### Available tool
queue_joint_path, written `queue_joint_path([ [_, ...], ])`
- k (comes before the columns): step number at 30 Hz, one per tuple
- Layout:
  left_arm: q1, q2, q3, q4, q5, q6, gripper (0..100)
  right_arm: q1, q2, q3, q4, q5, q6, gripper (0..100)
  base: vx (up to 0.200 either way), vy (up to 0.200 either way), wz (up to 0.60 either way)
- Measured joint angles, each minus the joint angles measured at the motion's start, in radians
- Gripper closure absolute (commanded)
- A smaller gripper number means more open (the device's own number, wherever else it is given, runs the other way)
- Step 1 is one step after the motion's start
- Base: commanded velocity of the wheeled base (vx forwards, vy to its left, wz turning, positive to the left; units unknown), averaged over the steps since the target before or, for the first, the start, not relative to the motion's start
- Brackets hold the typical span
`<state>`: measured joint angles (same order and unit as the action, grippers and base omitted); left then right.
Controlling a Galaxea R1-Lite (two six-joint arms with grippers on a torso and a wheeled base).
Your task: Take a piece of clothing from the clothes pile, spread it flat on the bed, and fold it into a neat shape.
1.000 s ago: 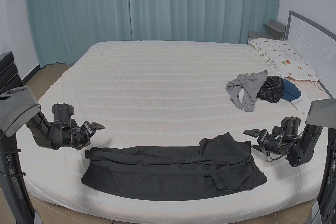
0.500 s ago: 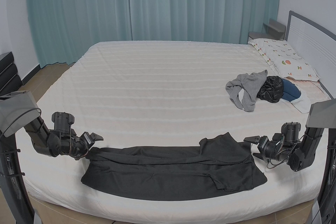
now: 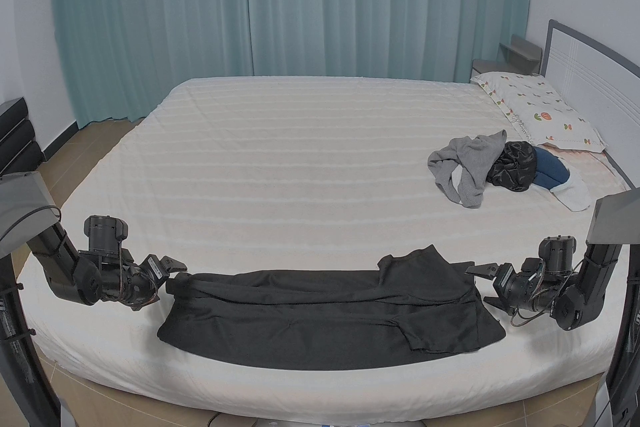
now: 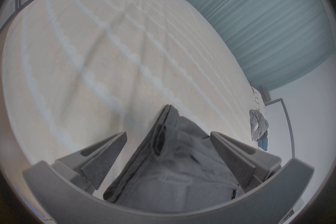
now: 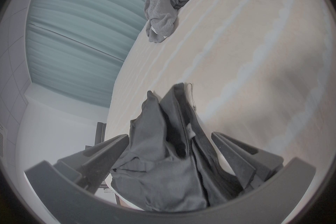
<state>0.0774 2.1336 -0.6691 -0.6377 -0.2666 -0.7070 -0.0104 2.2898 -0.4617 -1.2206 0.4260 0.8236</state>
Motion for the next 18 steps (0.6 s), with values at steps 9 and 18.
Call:
queue_joint_path([
  [9, -0.007, -0.013, -0.009, -0.002, 0.005, -0.011, 0, 0.0, 0.001, 0.0, 0.0, 0.001, 0.0, 0, 0.0, 0.0, 0.0],
  [18, -0.035, 0.024, -0.11, 0.0, 0.023, -0.134, 0, 0.036, -0.002, -0.002, 0.0, -0.048, 0.002, 0, 0.0, 0.0, 0.0],
])
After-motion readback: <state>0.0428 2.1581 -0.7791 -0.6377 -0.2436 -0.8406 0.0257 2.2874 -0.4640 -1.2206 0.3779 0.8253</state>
